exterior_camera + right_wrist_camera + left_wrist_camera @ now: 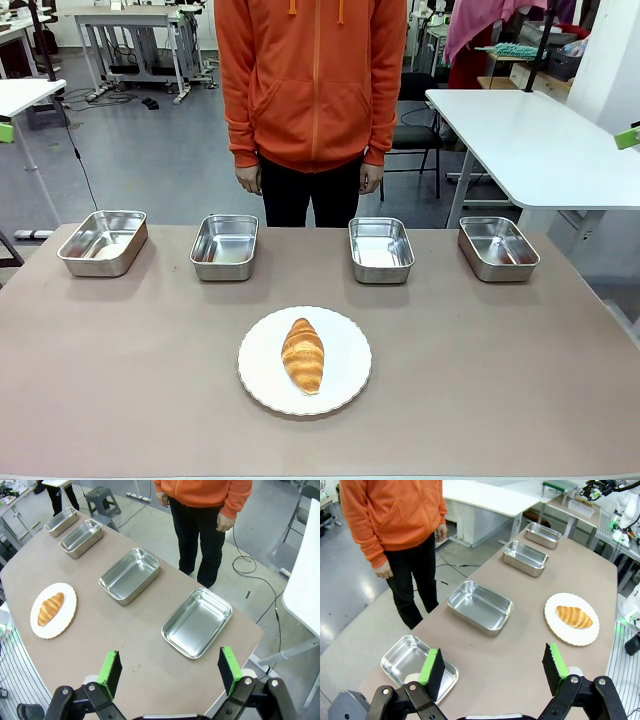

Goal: Place the bread in the container.
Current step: Place the Butter Roll into the Airtight Container indicated by the human.

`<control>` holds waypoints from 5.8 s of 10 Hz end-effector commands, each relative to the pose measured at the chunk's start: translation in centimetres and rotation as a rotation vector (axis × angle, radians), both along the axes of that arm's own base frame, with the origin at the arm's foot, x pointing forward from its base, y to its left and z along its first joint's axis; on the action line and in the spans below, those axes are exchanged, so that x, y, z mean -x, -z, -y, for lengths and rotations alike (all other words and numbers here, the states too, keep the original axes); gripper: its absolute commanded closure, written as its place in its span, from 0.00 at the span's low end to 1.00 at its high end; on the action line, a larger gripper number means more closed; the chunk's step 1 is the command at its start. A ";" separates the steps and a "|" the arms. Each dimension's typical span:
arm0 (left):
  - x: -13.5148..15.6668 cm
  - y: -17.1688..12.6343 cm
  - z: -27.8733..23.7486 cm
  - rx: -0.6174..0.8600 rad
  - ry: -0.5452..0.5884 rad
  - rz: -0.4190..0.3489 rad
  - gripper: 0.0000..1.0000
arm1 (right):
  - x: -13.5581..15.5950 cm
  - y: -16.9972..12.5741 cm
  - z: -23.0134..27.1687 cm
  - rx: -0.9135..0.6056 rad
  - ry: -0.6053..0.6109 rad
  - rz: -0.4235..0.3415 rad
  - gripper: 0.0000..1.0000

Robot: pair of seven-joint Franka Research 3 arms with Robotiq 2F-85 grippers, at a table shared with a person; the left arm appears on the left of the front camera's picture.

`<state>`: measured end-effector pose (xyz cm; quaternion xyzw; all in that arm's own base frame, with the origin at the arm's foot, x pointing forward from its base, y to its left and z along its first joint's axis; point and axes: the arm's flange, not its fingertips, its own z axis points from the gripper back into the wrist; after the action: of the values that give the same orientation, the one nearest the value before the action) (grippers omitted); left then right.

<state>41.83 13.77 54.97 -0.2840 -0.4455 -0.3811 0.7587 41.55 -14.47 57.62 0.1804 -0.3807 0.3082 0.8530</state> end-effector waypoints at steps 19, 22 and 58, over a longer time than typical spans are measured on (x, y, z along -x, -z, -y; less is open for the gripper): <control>0.1 0.0 0.0 0.000 0.007 0.008 0.00 | -0.1 0.0 -0.1 -0.018 -0.006 0.015 0.00; 0.1 0.0 0.0 0.000 0.007 0.008 0.00 | -0.1 0.0 -0.1 -0.018 -0.006 0.015 0.00; 0.1 0.0 0.0 0.000 0.007 0.008 0.00 | -0.1 0.0 -0.1 -0.018 -0.006 0.015 0.00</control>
<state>41.83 13.77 54.97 -0.2840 -0.4455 -0.3811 0.7587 41.55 -14.47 57.62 0.1805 -0.3807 0.3082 0.8530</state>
